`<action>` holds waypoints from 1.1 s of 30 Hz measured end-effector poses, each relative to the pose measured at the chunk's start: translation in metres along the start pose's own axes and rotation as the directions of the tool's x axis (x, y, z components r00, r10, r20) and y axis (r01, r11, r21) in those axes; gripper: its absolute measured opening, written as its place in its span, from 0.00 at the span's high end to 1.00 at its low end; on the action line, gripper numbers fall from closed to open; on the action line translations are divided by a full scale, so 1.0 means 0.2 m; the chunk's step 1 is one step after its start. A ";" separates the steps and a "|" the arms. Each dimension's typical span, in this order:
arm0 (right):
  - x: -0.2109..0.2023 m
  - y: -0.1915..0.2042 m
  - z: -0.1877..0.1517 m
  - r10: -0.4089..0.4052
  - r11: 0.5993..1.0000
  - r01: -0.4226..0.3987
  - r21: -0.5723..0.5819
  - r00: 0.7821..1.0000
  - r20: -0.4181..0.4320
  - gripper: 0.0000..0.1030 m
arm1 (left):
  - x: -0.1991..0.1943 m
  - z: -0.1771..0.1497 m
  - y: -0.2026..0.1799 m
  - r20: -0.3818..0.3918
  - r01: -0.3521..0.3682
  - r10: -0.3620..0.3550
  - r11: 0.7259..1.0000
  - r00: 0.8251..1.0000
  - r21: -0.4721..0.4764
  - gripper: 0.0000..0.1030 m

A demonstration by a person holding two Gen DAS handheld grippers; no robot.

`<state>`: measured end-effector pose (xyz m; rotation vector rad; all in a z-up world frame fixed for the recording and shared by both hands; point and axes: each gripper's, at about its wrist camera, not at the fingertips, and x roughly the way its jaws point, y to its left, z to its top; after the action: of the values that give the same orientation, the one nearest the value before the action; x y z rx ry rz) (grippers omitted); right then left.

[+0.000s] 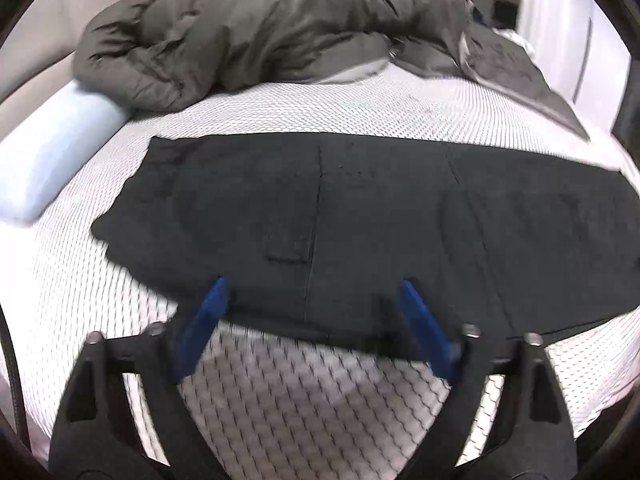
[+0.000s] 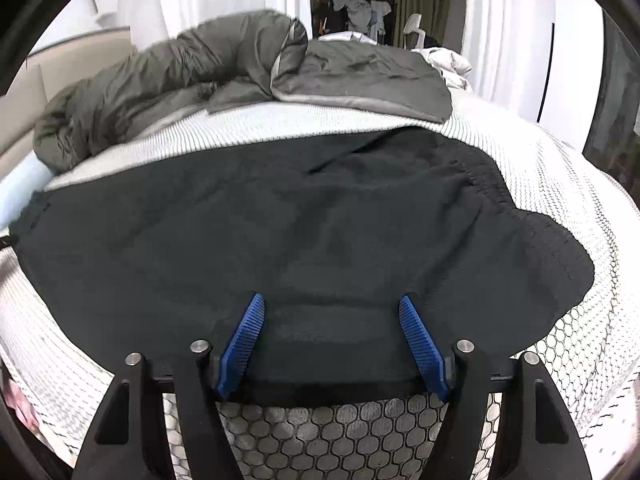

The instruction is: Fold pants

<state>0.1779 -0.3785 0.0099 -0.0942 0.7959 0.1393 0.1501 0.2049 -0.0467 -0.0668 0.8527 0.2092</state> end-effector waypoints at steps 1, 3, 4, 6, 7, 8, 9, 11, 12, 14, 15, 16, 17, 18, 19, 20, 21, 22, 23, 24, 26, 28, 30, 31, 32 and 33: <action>0.00 0.00 0.01 0.012 1.000 -0.012 0.003 1.000 0.012 0.30 | 0.05 0.00 0.02 -0.034 0.004 -0.004 1.000 0.999 0.006 0.48; -0.01 0.00 0.01 0.042 0.999 -0.042 0.010 0.999 0.020 0.30 | 0.13 -0.01 0.09 -0.075 0.025 -0.027 0.999 0.997 -0.036 0.58; 0.00 -0.01 0.01 0.052 0.999 -0.052 0.013 0.999 0.014 0.30 | 0.14 -0.01 0.13 -0.064 0.048 -0.053 0.997 0.997 -0.065 0.59; 0.01 -0.02 0.00 0.030 1.000 -0.030 0.009 1.000 0.000 0.30 | 0.12 -0.01 0.22 -0.057 -0.040 0.035 0.995 0.998 -0.091 0.66; 0.01 -0.03 0.00 0.024 1.000 -0.024 0.010 1.000 0.001 0.30 | 0.12 0.00 0.26 -0.057 -0.083 0.077 0.990 0.995 -0.115 0.66; 0.01 -0.04 0.00 0.026 1.000 -0.026 0.018 1.000 0.002 0.30 | 0.11 -0.02 0.32 -0.059 -0.105 0.097 0.982 0.994 -0.157 0.66; 0.00 -0.05 0.00 0.032 0.999 -0.032 0.024 0.999 0.004 0.30 | 0.10 -0.04 0.39 -0.066 -0.111 0.099 0.969 0.993 -0.219 0.66; 0.01 -0.06 0.00 0.041 0.999 -0.041 0.030 0.999 0.003 0.31 | 0.05 -0.09 0.50 -0.060 -0.068 0.051 0.937 0.997 -0.343 0.66; 0.01 -0.05 0.00 0.041 0.999 -0.041 0.030 0.999 0.003 0.31 | 0.03 -0.11 0.53 -0.049 -0.029 0.010 0.917 0.999 -0.399 0.66; 0.00 -0.04 0.00 0.036 0.999 -0.037 0.026 0.999 0.003 0.30 | -0.01 -0.14 0.56 -0.018 0.046 -0.061 0.892 0.998 -0.450 0.64; 0.00 -0.03 0.00 0.036 0.999 -0.036 0.024 0.999 0.003 0.30 | -0.01 -0.14 0.56 -0.016 0.069 -0.086 0.888 0.996 -0.454 0.64; 0.00 -0.03 0.00 0.036 0.999 -0.036 0.025 0.999 0.003 0.30 | 0.00 -0.16 0.56 -0.020 0.083 -0.105 0.878 0.994 -0.471 0.64; 0.01 -0.03 0.00 0.036 0.999 -0.036 0.028 0.999 0.003 0.30 | 0.03 -0.15 0.56 -0.025 0.093 -0.121 0.865 0.992 -0.494 0.64; 0.01 -0.03 0.00 0.035 0.999 -0.035 0.030 0.999 0.002 0.30 | 0.06 -0.15 0.58 -0.022 0.108 -0.140 0.846 0.990 -0.523 0.64; 0.01 -0.02 0.01 0.033 0.999 -0.033 0.030 0.999 0.001 0.30 | 0.11 -0.11 0.60 0.002 0.126 -0.151 0.819 0.989 -0.560 0.64; 0.01 -0.01 0.01 0.029 0.999 -0.029 0.029 1.000 0.002 0.30 | 0.15 -0.10 0.63 0.024 0.139 -0.155 0.788 0.988 -0.600 0.64; 0.02 0.00 0.01 0.029 0.999 -0.029 0.028 1.000 0.001 0.30 | 0.18 -0.09 0.66 0.041 0.147 -0.157 0.757 0.987 -0.636 0.64; 0.02 0.00 0.01 0.028 0.999 -0.028 0.025 1.000 0.000 0.30 | 0.19 -0.09 0.68 0.067 0.151 -0.143 0.729 0.987 -0.668 0.73; 0.03 0.01 0.01 0.026 0.999 -0.026 0.021 1.000 0.000 0.30 | 0.20 -0.09 0.68 0.073 0.138 -0.121 0.719 0.990 -0.681 0.91; 0.03 0.02 0.01 0.026 1.000 -0.026 0.017 1.000 0.000 0.30 | 0.21 -0.08 0.68 0.076 0.129 -0.106 0.717 0.991 -0.685 0.95; 0.01 0.01 0.02 0.044 0.999 -0.044 0.028 0.999 0.009 0.30 | 0.16 -0.09 0.69 0.105 0.140 -0.092 0.715 0.990 -0.685 0.97; -0.05 -0.04 0.03 0.077 0.994 -0.079 0.069 0.996 0.033 0.30 | 0.07 -0.10 0.70 0.151 0.156 -0.071 0.716 0.986 -0.680 0.97; -0.19 -0.16 0.04 0.088 0.977 -0.103 0.189 0.992 0.088 0.28 | 0.02 -0.13 0.70 0.152 0.144 -0.055 0.721 0.987 -0.678 0.97; -0.23 -0.22 0.03 0.089 0.965 -0.113 0.236 0.990 0.108 0.21 | 0.03 -0.15 0.70 0.135 0.132 -0.053 0.718 0.989 -0.683 0.97; -0.28 -0.29 0.02 0.089 0.946 -0.123 0.301 0.988 0.124 0.18 | 0.06 -0.15 0.73 0.120 0.127 -0.060 0.713 0.991 -0.689 0.97; -0.30 -0.38 0.01 0.091 0.919 -0.131 0.373 0.988 0.122 0.18 | 0.07 -0.17 0.74 0.110 0.127 -0.070 0.705 0.991 -0.698 0.97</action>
<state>0.1491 -0.4582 0.0573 0.3251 0.7130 0.0938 0.1031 0.3469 -0.0764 -0.8281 0.6474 0.4290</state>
